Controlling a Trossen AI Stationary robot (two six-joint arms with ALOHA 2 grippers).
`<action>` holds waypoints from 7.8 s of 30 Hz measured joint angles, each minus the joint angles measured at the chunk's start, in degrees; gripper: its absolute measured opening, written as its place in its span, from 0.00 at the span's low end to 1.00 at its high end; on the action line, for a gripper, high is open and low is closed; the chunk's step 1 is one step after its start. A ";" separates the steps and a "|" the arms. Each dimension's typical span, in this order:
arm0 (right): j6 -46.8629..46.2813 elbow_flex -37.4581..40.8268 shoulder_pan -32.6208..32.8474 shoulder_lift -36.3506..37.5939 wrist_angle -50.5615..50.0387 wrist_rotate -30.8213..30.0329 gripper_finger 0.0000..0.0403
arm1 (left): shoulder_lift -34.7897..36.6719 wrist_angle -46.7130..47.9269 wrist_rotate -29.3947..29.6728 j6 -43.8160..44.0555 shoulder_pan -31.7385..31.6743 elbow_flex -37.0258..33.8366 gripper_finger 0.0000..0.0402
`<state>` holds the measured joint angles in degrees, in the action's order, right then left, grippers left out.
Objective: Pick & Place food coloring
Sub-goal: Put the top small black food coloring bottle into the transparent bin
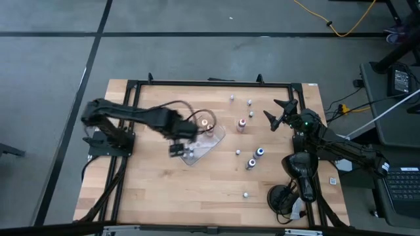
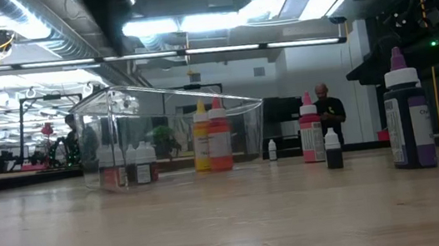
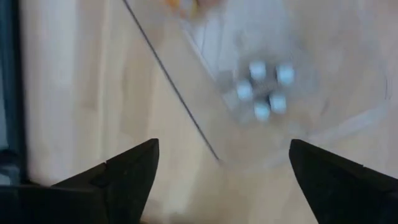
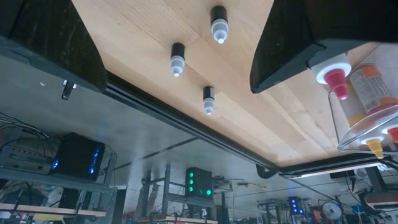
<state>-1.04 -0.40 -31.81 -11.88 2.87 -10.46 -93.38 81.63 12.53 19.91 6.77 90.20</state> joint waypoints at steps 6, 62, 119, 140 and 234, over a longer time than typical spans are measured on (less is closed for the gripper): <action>0.02 -0.02 0.02 0.00 0.02 -0.02 0.98 | 11.34 -6.27 -7.56 2.42 5.88 -15.45 0.88; 0.00 -0.02 0.02 0.00 0.00 -0.02 0.98 | 66.89 -47.39 26.27 17.15 5.06 -66.93 0.38; 0.02 -0.02 0.02 0.00 0.02 -0.02 0.98 | 93.37 -73.38 4.25 -18.31 0.51 -86.19 0.13; 0.02 -0.01 0.00 0.01 0.00 -0.02 0.98 | 93.39 -73.35 4.28 -18.13 0.50 -86.19 0.13; -33.00 -78.29 -5.97 -88.58 -55.63 1.67 0.76 | 93.39 -73.33 4.31 -18.15 0.52 -86.19 0.13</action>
<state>-34.04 -78.70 -37.78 -100.46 -52.76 -8.79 0.01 8.29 16.84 1.76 7.29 4.01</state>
